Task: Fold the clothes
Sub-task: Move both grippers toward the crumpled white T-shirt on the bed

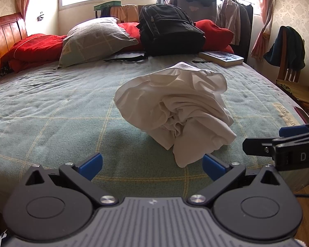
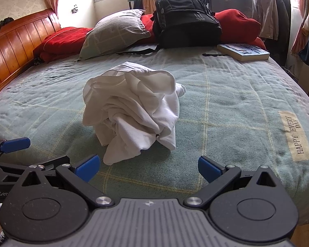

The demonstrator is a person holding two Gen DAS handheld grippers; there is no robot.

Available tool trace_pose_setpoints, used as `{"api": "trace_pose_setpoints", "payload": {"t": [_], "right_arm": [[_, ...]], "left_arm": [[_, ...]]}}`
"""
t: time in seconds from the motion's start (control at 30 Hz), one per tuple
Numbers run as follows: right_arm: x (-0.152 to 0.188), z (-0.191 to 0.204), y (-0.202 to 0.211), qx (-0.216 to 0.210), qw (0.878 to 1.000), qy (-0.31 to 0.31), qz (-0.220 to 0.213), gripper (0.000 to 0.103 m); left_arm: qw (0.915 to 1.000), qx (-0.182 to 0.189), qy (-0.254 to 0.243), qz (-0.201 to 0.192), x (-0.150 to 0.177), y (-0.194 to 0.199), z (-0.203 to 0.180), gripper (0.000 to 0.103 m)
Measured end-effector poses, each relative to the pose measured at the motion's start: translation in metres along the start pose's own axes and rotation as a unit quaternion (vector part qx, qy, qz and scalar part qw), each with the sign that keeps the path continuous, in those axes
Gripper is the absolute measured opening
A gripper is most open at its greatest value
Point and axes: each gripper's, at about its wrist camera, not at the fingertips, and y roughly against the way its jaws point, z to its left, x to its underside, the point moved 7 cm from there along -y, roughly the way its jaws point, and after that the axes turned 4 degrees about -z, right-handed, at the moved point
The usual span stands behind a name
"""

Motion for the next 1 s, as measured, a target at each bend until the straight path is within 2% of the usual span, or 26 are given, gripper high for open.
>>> {"api": "trace_pose_setpoints", "payload": {"t": [0.9, 1.0], "right_arm": [[0.000, 0.005, -0.016, -0.009, 1.000, 0.005, 0.025, 0.103], [0.001, 0.006, -0.021, -0.012, 0.999, 0.005, 0.031, 0.103]], "left_arm": [[0.9998, -0.005, 0.012, 0.015, 0.004, -0.015, 0.009, 0.102], [0.9997, 0.008, 0.005, 0.022, 0.006, -0.019, 0.009, 0.102]]}}
